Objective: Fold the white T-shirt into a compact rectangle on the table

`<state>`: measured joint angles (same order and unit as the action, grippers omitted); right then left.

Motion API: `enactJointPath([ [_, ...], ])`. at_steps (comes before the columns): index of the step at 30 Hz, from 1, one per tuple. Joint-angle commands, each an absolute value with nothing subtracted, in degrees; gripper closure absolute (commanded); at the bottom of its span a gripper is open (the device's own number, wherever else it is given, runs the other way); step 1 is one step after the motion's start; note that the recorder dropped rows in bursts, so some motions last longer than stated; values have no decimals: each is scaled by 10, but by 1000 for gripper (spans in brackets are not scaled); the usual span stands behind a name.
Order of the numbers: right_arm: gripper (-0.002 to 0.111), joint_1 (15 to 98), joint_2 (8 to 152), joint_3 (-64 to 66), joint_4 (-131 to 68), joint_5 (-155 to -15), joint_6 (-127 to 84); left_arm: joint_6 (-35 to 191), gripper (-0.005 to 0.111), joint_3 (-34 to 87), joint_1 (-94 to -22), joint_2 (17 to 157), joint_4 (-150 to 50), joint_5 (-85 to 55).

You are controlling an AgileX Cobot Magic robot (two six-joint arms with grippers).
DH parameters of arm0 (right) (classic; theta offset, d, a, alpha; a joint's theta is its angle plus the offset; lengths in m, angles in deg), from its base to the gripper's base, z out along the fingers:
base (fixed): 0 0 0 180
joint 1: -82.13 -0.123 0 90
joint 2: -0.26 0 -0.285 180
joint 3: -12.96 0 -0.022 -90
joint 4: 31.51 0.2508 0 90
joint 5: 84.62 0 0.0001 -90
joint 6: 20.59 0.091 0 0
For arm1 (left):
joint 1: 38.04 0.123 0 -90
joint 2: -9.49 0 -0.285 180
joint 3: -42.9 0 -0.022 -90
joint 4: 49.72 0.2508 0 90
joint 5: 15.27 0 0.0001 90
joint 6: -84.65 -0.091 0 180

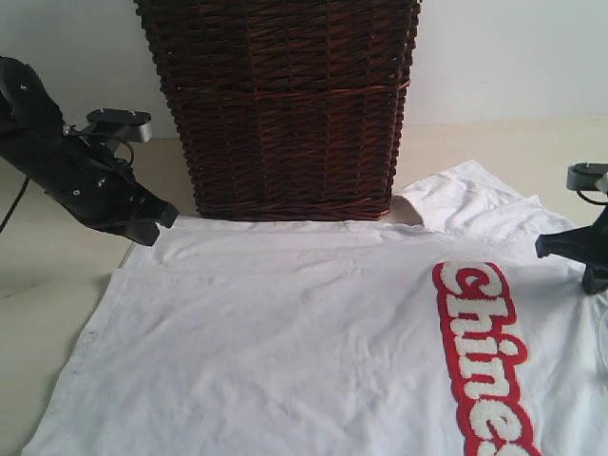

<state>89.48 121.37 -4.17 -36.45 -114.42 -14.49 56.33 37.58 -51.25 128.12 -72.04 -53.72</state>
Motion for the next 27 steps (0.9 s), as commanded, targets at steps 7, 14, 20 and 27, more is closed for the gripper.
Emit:
enactJointPath([
  [7, 108, 894, 1315, 80, -404, -1185, -155, 555, 105, 378, -512, 1280, -635, -520],
  [14, 108, 894, 1254, 82, -294, -1208, -313, 450, 80, 378, -514, 1280, -638, -561],
  [20, 108, 894, 1143, 82, -276, -1222, -344, 293, 48, 378, -518, 1277, -684, -685],
  [27, 108, 894, 1075, 82, -181, -1226, -385, 266, 35, 378, -582, 1235, -648, -786],
])
